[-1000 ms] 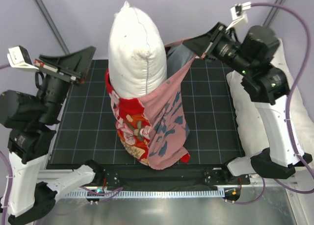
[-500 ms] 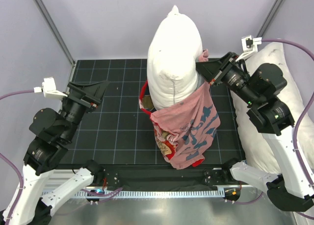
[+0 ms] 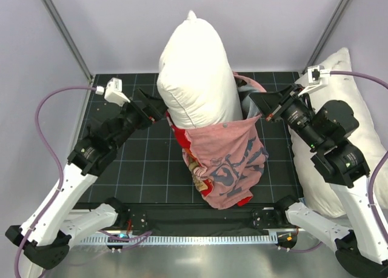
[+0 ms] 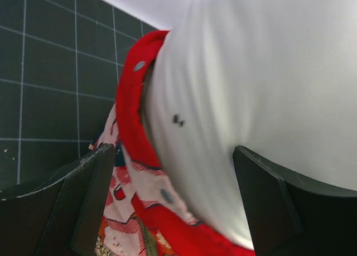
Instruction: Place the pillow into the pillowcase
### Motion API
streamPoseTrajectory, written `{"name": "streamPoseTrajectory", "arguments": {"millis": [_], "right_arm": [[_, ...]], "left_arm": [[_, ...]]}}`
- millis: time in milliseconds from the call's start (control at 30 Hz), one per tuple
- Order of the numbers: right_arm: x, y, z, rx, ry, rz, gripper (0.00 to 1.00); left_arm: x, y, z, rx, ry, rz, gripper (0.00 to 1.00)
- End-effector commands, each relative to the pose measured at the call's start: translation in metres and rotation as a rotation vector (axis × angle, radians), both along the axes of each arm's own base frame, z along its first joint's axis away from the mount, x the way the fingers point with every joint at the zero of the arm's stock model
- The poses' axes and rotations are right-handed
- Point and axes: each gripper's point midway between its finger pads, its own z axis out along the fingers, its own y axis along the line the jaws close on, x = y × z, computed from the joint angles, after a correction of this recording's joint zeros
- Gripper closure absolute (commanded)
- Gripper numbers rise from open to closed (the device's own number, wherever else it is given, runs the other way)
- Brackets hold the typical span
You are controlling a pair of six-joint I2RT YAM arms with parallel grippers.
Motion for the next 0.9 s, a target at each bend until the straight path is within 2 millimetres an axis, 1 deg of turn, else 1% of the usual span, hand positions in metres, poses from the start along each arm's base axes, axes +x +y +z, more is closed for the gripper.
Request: {"name": "streamPoseTrajectory", "arguments": {"millis": [0, 167, 267, 400, 500, 533, 567, 600, 633, 667, 733, 767, 800, 833, 867], "right_arm": [[-0.009, -0.012, 0.020, 0.010, -0.078, -0.035, 0.96], [-0.013, -0.016, 0.018, 0.001, -0.074, -0.040, 0.96], [-0.020, -0.017, 0.020, 0.008, -0.086, -0.031, 0.96], [-0.026, -0.019, 0.024, 0.013, -0.099, -0.027, 0.96], [-0.029, -0.021, 0.027, 0.015, -0.106, -0.027, 0.96], [-0.030, -0.022, 0.027, 0.014, -0.104, -0.027, 0.96], [-0.032, -0.023, 0.029, 0.016, -0.108, -0.027, 0.96], [-0.034, -0.023, 0.030, 0.015, -0.113, -0.026, 0.96], [-0.035, -0.024, 0.031, 0.015, -0.113, -0.026, 0.96], [-0.036, -0.024, 0.031, 0.014, -0.115, -0.025, 0.96], [-0.038, -0.026, 0.034, 0.014, -0.119, -0.025, 0.96], [-0.038, -0.026, 0.035, 0.014, -0.121, -0.025, 0.96], [-0.039, -0.026, 0.036, 0.013, -0.121, -0.024, 0.96], [-0.039, -0.026, 0.035, 0.013, -0.121, -0.022, 0.96], [-0.039, -0.025, 0.035, 0.011, -0.121, -0.021, 0.96]], "left_arm": [[-0.005, 0.001, -0.012, 0.019, 0.004, -0.016, 0.09], [-0.007, -0.001, -0.029, 0.025, 0.020, -0.030, 0.10], [-0.007, -0.002, -0.036, 0.035, 0.032, -0.038, 0.09], [-0.001, -0.009, -0.038, 0.029, 0.039, -0.050, 0.10], [0.004, -0.016, -0.036, 0.052, 0.055, -0.073, 0.18], [0.010, -0.021, -0.046, 0.073, 0.086, -0.077, 0.20], [0.012, -0.023, -0.048, 0.080, 0.099, -0.080, 0.25], [0.014, -0.025, -0.047, 0.081, 0.104, -0.087, 0.27], [0.018, -0.028, -0.055, 0.095, 0.126, -0.086, 0.29], [0.020, -0.029, -0.057, 0.096, 0.132, -0.084, 0.34], [0.023, -0.034, -0.060, 0.098, 0.145, -0.095, 0.41], [0.026, -0.036, -0.065, 0.100, 0.159, -0.096, 0.52], [0.026, -0.038, -0.063, 0.095, 0.157, -0.104, 0.60], [0.027, -0.040, -0.061, 0.090, 0.155, -0.108, 0.77], [0.029, -0.042, -0.059, 0.089, 0.150, -0.115, 0.86]]}}
